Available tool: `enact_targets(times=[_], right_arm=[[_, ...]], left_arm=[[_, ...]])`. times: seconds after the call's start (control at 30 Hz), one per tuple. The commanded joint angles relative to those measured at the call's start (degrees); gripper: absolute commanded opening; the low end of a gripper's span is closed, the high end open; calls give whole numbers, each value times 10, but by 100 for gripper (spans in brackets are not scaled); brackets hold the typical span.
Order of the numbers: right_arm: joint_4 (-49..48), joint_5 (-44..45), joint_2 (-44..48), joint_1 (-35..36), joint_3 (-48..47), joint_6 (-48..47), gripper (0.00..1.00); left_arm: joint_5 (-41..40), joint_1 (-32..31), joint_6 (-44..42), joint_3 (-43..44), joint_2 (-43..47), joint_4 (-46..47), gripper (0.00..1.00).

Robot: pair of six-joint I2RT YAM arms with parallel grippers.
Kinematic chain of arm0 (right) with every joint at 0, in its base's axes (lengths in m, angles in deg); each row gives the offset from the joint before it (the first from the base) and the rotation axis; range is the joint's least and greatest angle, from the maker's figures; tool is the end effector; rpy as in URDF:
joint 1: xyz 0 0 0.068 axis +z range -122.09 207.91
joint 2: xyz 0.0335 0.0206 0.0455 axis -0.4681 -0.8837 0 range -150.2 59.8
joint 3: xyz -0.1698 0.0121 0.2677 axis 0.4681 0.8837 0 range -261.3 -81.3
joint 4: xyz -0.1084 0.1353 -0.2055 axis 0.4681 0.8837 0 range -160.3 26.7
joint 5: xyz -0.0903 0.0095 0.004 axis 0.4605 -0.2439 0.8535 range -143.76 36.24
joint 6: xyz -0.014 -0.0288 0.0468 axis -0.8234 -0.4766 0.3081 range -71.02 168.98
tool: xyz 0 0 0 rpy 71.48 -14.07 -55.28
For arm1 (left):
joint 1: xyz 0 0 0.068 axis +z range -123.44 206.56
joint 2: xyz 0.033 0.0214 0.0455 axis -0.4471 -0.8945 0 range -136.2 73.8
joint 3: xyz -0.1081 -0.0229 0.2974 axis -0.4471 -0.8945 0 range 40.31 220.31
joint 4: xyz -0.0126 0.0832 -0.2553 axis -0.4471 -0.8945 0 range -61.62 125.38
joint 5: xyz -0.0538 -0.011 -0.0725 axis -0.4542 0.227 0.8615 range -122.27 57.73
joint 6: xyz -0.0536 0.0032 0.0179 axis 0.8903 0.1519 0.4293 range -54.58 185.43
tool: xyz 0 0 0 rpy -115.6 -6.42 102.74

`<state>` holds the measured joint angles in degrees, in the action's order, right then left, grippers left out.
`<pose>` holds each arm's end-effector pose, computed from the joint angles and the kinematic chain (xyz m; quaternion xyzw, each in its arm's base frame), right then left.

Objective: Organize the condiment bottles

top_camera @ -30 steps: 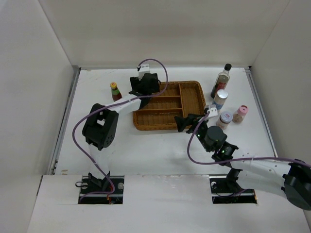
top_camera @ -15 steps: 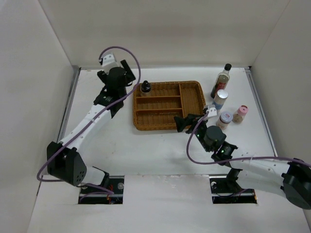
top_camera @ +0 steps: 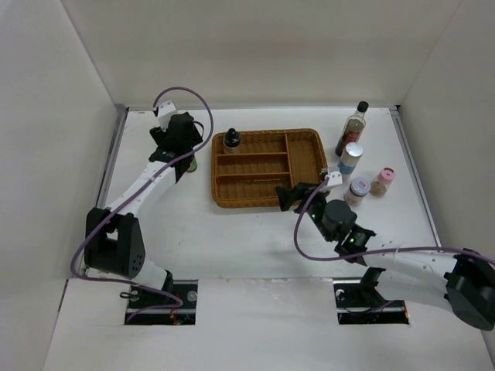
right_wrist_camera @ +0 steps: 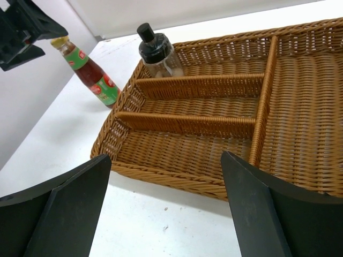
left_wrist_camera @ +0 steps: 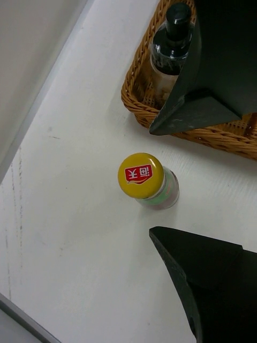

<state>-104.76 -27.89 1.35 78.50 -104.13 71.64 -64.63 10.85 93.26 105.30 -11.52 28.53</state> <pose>0.1455 0.1499 0.2767 -0.0159 0.7134 0.2786 0.6428 0.3409 -0.0739 0.3416 -0.2310 0.7998 0.0352 0.5530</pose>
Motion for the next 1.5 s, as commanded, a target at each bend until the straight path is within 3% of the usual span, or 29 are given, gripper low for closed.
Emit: enact_targets(times=[0.0,0.2,0.5,0.67,0.87,1.1,1.47], right_arm=[[-30,0,-6,3,-21,-5,91],[-30,0,-6,5,-23,-6,91],[-30,-2,-10,5,-24,-7,91],[-30,-3,-10,5,-24,-7,91],[-30,-3,-8,5,-23,-7,91],[-30,-3,-5,5,-21,-7,91],[-30,-1,5,4,-16,-2,91]], left_arm=[[14,11,4,30,-13,11,67],[8,17,3,36,-34,12,54],[-12,17,-7,51,-45,13,56],[-15,16,-11,62,-58,13,50],[-15,20,-12,65,-60,16,39],[-17,13,-15,72,-30,18,18],[-54,-60,-88,191,46,11,16]])
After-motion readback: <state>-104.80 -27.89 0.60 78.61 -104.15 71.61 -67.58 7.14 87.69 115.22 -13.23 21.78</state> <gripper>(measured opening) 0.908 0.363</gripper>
